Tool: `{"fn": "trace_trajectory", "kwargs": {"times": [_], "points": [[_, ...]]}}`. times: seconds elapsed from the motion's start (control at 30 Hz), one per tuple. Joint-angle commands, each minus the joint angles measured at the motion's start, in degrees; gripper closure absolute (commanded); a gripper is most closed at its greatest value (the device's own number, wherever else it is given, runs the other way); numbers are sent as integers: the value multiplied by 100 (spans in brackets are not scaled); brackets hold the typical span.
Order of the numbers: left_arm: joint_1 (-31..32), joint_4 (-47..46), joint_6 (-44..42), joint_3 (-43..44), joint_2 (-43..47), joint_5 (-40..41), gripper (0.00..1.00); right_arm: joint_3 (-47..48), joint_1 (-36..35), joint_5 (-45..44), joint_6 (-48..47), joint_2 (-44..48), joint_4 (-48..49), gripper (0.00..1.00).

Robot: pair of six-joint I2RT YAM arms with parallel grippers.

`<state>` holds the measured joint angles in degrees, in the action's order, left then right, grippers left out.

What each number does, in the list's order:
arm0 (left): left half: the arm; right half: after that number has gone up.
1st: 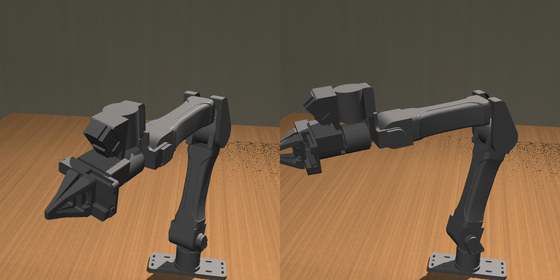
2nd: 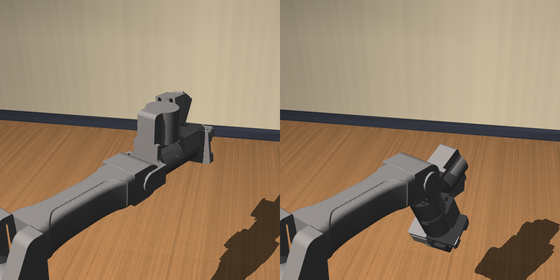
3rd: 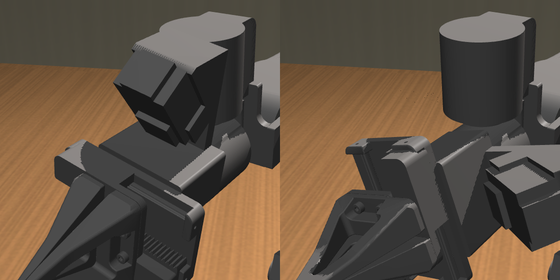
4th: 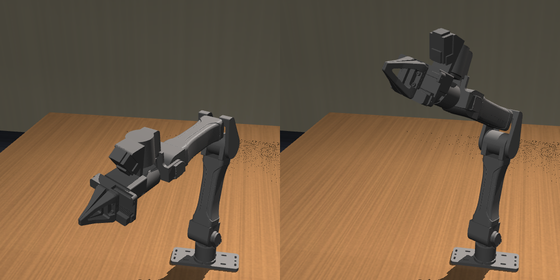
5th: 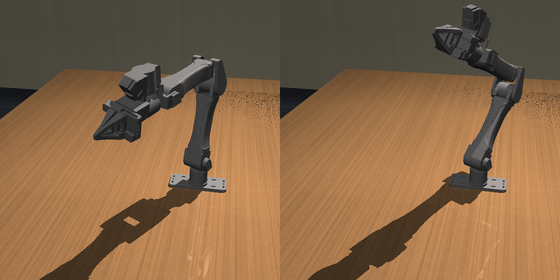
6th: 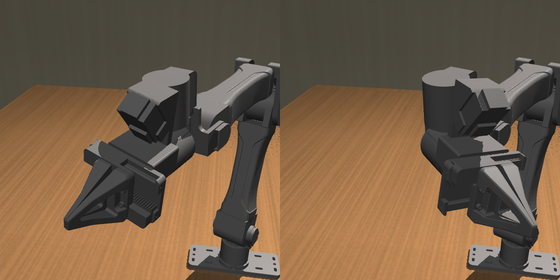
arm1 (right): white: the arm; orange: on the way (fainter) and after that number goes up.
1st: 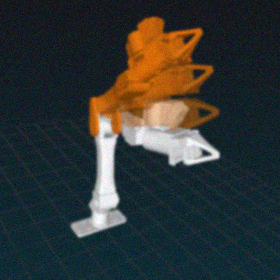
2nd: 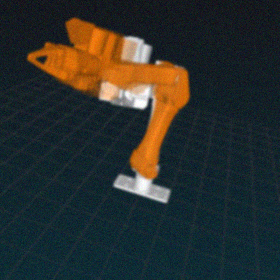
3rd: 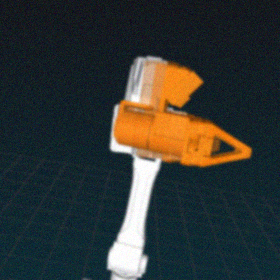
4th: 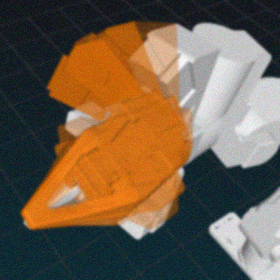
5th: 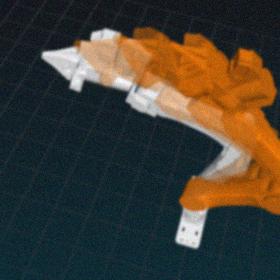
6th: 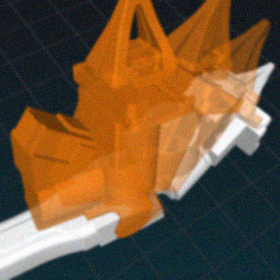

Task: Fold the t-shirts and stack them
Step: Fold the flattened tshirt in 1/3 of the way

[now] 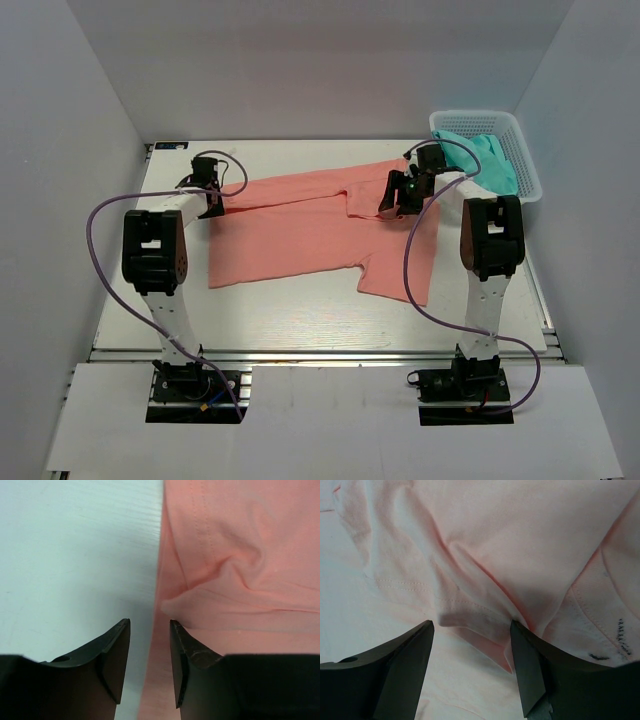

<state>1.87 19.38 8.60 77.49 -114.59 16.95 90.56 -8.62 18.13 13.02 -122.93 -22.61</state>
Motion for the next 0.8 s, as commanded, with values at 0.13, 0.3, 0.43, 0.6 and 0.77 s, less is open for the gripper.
{"fn": "trace_trajectory", "kwargs": {"times": [0.13, 0.3, 0.43, 0.6, 0.77], "points": [[-11, 22, -271, -23, 604, 554, 52, 84, 36, 24, -97, 15, -103, 31], [-11, 22, -271, -77, 604, 222, 52, 14, 45, 68, -132, 59, -103, 31], [-11, -336, -52, -400, 884, -733, 49, -65, 45, 77, -150, 147, -86, 31], [-11, -1382, 211, -604, 1280, -1519, 49, -171, 45, 76, -168, 252, -50, 33], [-11, -1507, 458, -235, 983, -1984, 50, -250, 54, 33, -194, 287, -51, 33]]}}
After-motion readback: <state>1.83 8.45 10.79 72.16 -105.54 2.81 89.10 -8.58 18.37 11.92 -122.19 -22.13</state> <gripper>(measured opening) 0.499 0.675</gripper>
